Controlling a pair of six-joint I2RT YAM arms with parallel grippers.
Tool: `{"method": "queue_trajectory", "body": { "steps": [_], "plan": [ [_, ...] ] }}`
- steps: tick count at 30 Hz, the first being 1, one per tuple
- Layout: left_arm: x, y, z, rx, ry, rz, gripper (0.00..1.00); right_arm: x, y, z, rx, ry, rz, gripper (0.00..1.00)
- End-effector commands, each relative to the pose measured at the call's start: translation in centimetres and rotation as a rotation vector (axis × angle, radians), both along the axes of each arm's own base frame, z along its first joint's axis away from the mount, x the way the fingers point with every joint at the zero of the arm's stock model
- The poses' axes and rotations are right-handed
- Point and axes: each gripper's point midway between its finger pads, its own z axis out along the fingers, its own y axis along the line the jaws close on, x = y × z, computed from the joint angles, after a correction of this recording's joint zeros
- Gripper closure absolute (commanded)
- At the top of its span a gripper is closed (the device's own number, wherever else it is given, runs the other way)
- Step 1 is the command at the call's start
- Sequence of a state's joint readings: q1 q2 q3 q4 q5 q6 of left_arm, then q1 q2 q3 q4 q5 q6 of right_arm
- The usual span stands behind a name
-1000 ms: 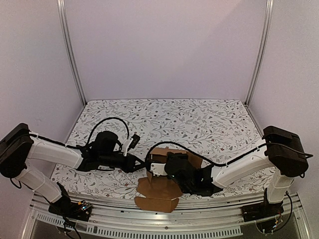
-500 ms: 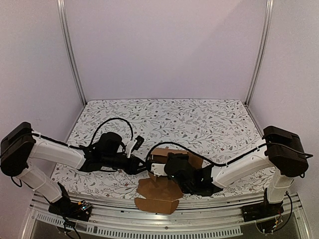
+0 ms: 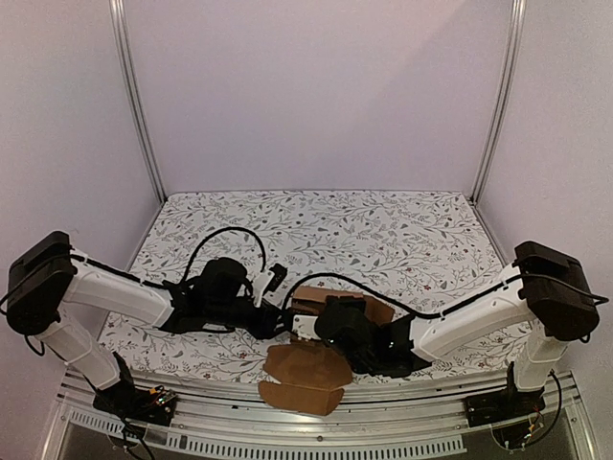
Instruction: Fold the paper box
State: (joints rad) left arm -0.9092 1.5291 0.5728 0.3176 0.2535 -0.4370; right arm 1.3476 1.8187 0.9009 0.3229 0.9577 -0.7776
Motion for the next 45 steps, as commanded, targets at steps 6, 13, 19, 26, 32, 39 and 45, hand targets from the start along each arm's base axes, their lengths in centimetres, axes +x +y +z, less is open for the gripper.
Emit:
{"method": "queue_trajectory", "body": {
  "steps": [6, 13, 19, 26, 32, 39, 45],
  "plan": [
    [0.3, -0.4, 0.4, 0.056, -0.104, 0.048, 0.65, -1.1, 0.7, 1.2, -0.003, 0.004, -0.011, 1.00],
    [0.0, -0.8, 0.9, 0.086, -0.184, 0.093, 0.64, -2.2, 1.1, 1.7, -0.016, -0.032, -0.019, 1.00],
    [-0.1, -0.4, 1.6, 0.109, -0.261, 0.156, 0.64, -3.2, 1.7, 1.2, -0.030, -0.048, -0.021, 1.00],
    [-0.2, -0.3, 1.4, 0.081, -0.285, 0.181, 0.63, -4.4, 2.4, 1.1, 0.008, -0.030, -0.009, 1.00],
    [-0.4, -1.1, 1.2, 0.044, -0.288, 0.166, 0.63, -4.9, 2.7, 0.4, 0.028, -0.013, -0.004, 1.00],
    [-0.6, -1.9, 1.2, 0.028, -0.288, 0.144, 0.63, -5.6, 2.7, -0.6, 0.029, 0.009, 0.011, 1.00],
    [-1.4, -1.4, 0.6, 0.041, -0.266, 0.140, 0.63, -6.1, 2.4, -1.1, 0.020, 0.009, 0.015, 1.00]
  ]
}}
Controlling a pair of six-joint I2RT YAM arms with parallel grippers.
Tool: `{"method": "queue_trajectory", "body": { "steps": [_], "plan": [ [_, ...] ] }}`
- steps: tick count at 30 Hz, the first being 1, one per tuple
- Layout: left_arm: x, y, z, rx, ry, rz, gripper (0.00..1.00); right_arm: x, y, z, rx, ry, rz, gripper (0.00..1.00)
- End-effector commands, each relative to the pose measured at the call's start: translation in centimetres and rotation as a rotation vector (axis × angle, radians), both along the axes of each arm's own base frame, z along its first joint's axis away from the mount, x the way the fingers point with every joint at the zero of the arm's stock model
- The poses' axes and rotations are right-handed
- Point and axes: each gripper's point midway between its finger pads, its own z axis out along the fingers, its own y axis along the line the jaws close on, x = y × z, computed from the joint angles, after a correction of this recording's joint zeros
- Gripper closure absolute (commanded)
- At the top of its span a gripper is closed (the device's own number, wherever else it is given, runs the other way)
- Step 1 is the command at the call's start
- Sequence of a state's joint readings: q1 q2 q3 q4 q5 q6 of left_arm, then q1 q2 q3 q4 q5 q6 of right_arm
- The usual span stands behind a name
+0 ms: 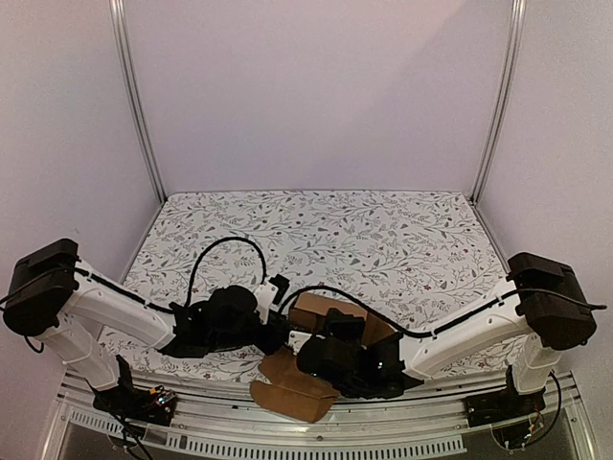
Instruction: Fold the paper box
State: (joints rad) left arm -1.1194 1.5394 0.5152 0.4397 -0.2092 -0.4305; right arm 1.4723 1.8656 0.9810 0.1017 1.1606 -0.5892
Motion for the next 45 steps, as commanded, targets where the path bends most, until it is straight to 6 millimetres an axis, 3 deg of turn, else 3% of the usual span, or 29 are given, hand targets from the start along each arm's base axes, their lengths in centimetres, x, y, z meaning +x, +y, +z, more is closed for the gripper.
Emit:
{"method": "queue_trajectory", "body": {
  "steps": [1, 19, 26, 33, 41, 45],
  "plan": [
    [-1.2, -1.1, 0.8, -0.051, -0.006, -0.033, 0.63, -2.6, 2.5, -1.1, 0.050, 0.059, 0.104, 1.00],
    [-2.9, -0.8, -0.2, -0.072, 0.023, 0.008, 0.63, -3.7, 1.5, -2.8, -0.047, 0.013, 0.111, 1.00],
    [-3.4, 0.7, 0.1, -0.125, 0.012, 0.026, 0.62, -3.9, 1.3, -3.1, -0.050, 0.007, 0.113, 1.00],
    [-3.7, 0.7, 0.8, -0.222, -0.065, 0.007, 0.67, -4.0, 1.3, -2.7, -0.037, 0.004, 0.114, 1.00],
    [-4.1, -0.5, 0.3, -0.176, -0.131, -0.009, 0.68, -3.8, 1.2, -2.6, -0.050, -0.016, 0.105, 1.00],
    [-3.8, 0.5, 0.3, -0.153, -0.163, 0.050, 0.67, -4.1, 1.2, -2.7, -0.055, -0.022, 0.110, 1.00]
  ]
}}
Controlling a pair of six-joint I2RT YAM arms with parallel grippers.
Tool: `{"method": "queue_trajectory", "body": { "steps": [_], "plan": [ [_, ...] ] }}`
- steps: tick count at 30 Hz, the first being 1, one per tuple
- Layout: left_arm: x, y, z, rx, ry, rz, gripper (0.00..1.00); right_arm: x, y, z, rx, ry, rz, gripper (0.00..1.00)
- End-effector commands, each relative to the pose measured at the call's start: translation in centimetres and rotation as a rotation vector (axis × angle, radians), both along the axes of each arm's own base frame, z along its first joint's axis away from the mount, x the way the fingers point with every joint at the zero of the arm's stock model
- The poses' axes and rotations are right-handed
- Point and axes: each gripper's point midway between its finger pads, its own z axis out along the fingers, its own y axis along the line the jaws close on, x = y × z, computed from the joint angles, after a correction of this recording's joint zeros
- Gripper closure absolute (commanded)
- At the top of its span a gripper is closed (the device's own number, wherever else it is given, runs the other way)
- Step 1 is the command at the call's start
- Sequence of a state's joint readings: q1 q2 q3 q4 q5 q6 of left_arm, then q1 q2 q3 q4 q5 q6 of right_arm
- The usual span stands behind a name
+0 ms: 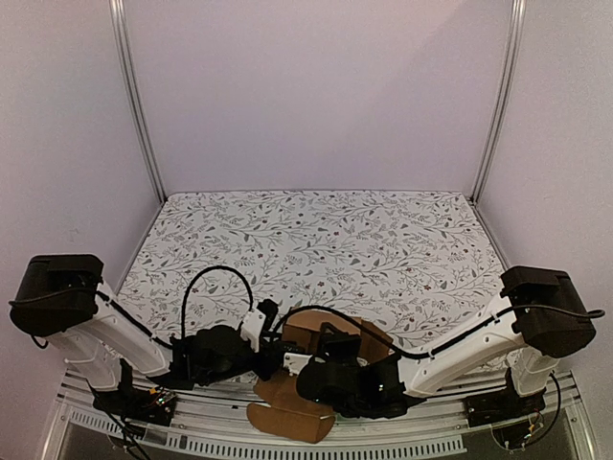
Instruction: Fold the paper box
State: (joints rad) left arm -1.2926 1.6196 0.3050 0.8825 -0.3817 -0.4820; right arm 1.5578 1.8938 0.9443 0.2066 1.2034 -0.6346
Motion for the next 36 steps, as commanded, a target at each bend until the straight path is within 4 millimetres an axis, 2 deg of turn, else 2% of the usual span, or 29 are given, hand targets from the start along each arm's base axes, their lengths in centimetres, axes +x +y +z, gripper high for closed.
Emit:
{"method": "queue_trajectory", "body": {
  "steps": [1, 3, 8, 20, 28, 33, 34, 36],
  "plan": [
    [0.4, 0.4, 1.2, -0.020, -0.062, 0.068, 0.67, -1.3, 0.2, -2.2, -0.053, 0.016, 0.047, 1.00],
    [0.4, 1.0, 1.0, -0.022, -0.058, 0.094, 0.67, -1.8, 0.3, -2.5, -0.065, 0.011, 0.058, 1.00],
    [-0.3, 0.9, 0.2, -0.035, -0.051, 0.114, 0.68, -2.6, 0.4, -3.6, -0.094, 0.002, 0.070, 1.00],
    [-1.6, 1.7, -0.8, -0.047, -0.051, 0.151, 0.68, -3.8, 0.3, -4.3, -0.123, -0.017, 0.089, 1.00],
    [-1.6, 0.6, 0.0, -0.044, -0.088, 0.121, 0.82, -3.9, 1.0, -3.2, -0.080, -0.013, 0.086, 1.00],
    [-1.5, 0.1, 0.7, -0.023, -0.115, 0.111, 0.93, -4.1, 1.7, -1.9, -0.038, 0.000, 0.091, 0.92],
    [-1.5, 0.0, 0.8, -0.018, -0.121, 0.109, 0.95, -4.1, 1.9, -1.5, -0.026, 0.004, 0.091, 0.89],
    [-1.4, -0.5, 1.2, -0.009, -0.134, 0.106, 0.99, -4.2, 2.3, -0.8, 0.002, 0.013, 0.095, 0.75]
  ]
}}
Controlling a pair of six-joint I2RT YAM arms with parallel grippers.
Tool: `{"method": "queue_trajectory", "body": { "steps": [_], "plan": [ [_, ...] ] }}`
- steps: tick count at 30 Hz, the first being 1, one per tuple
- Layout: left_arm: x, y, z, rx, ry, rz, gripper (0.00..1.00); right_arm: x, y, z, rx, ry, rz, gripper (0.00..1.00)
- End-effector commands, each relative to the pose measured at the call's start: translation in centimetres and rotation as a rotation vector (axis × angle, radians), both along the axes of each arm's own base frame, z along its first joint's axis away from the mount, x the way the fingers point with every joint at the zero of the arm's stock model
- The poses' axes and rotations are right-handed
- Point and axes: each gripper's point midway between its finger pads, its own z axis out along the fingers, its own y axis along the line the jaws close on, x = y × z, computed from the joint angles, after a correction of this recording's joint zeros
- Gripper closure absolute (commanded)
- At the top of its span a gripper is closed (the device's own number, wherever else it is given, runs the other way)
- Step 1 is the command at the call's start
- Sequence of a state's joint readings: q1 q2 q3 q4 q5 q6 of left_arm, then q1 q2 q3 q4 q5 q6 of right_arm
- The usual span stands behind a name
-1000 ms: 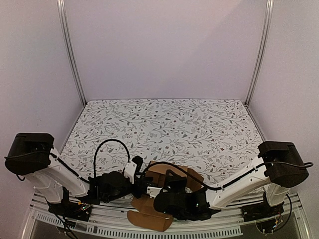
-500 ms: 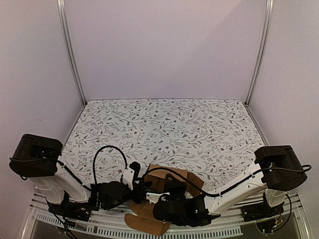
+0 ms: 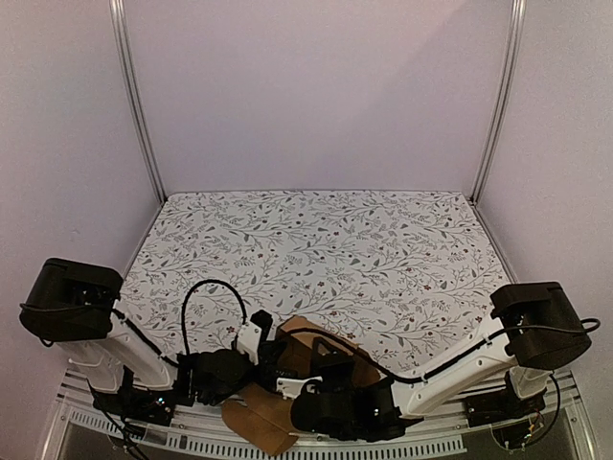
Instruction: Fold the paper box
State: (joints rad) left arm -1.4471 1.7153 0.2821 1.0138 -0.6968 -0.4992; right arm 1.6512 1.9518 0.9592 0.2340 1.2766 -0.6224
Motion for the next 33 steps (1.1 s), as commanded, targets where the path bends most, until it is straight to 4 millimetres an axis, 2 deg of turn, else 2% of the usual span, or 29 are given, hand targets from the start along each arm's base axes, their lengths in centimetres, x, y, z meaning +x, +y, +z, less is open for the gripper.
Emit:
{"method": "queue_trajectory", "body": {
  "steps": [1, 6, 11, 12, 17, 24, 29, 33],
  "plan": [
    [-0.3, -1.7, 1.4, -0.001, -0.023, -0.034, 1.00, -0.9, 1.4, 0.2, 0.019, 0.067, 0.062, 0.69],
    [-0.2, -2.6, 2.2, 0.022, -0.060, -0.047, 1.00, -1.4, 3.0, 3.9, 0.145, 0.114, 0.102, 0.49],
    [0.5, -3.3, 2.8, 0.062, -0.104, -0.060, 1.00, -2.1, 3.7, 9.0, 0.308, 0.190, 0.158, 0.31],
    [0.7, -3.4, 2.8, 0.066, -0.109, -0.061, 1.00, -2.2, 3.6, 10.2, 0.337, 0.203, 0.170, 0.29],
    [1.7, -4.5, 3.2, 0.082, -0.110, -0.140, 1.00, -1.8, 2.7, 13.6, 0.421, 0.275, 0.190, 0.23],
    [4.3, -5.8, 3.5, 0.149, -0.105, -0.228, 1.00, 0.9, -0.4, 15.8, 0.530, 0.368, 0.140, 0.22],
    [5.4, -6.7, 3.5, 0.180, -0.169, -0.363, 1.00, 4.1, -2.8, 15.8, 0.634, 0.432, 0.066, 0.23],
    [6.8, -7.4, 2.4, 0.225, -0.167, -0.399, 1.00, 6.5, -4.4, 14.9, 0.725, 0.482, -0.019, 0.26]
  ]
}}
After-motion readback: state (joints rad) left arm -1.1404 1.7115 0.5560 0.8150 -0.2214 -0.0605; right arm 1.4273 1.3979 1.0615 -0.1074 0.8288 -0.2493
